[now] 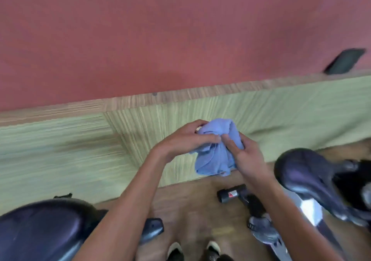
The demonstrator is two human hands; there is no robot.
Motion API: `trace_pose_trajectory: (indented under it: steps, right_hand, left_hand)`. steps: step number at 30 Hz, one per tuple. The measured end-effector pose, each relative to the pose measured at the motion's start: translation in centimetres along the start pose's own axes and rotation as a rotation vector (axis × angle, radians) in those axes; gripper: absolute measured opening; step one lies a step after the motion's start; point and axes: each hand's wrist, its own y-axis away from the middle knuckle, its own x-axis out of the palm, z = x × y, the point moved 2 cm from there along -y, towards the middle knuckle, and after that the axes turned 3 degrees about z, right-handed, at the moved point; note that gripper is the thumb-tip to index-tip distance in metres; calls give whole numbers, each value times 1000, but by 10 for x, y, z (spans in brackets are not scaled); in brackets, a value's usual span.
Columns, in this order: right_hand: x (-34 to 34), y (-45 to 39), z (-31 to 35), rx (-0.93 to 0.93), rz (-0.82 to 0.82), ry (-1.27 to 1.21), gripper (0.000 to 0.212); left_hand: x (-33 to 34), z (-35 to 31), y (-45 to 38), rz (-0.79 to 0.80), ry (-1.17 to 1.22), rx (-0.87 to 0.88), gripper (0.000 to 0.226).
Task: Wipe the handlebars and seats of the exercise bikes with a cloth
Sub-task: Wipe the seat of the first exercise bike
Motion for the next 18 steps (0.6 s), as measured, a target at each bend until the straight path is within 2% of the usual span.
trace_pose_trajectory:
  steps: [4, 7, 11, 13, 15, 18]
  right_hand:
    - [-102, 49, -4, -9, -356, -33, 27]
    - [-169, 96, -9, -23, -555, -98, 29]
    - [-243, 163, -21, 10, -716, -174, 26]
    - [-277, 197, -32, 20, -789, -323, 28]
    - [-301, 226, -38, 28, -820, -490, 40]
    - [-319, 256, -46, 48, -813, -521, 60]
  left_hand:
    - [87, -54, -50, 164, -84, 146, 37]
    - [167, -85, -73, 294, -100, 242, 33]
    - [271, -115, -85, 410, -89, 227, 49]
    - [320, -129, -83, 468, -93, 206, 41]
    - [365, -144, -77, 552, -130, 206, 36]
    - [410, -167, -71, 615, -257, 221, 60]
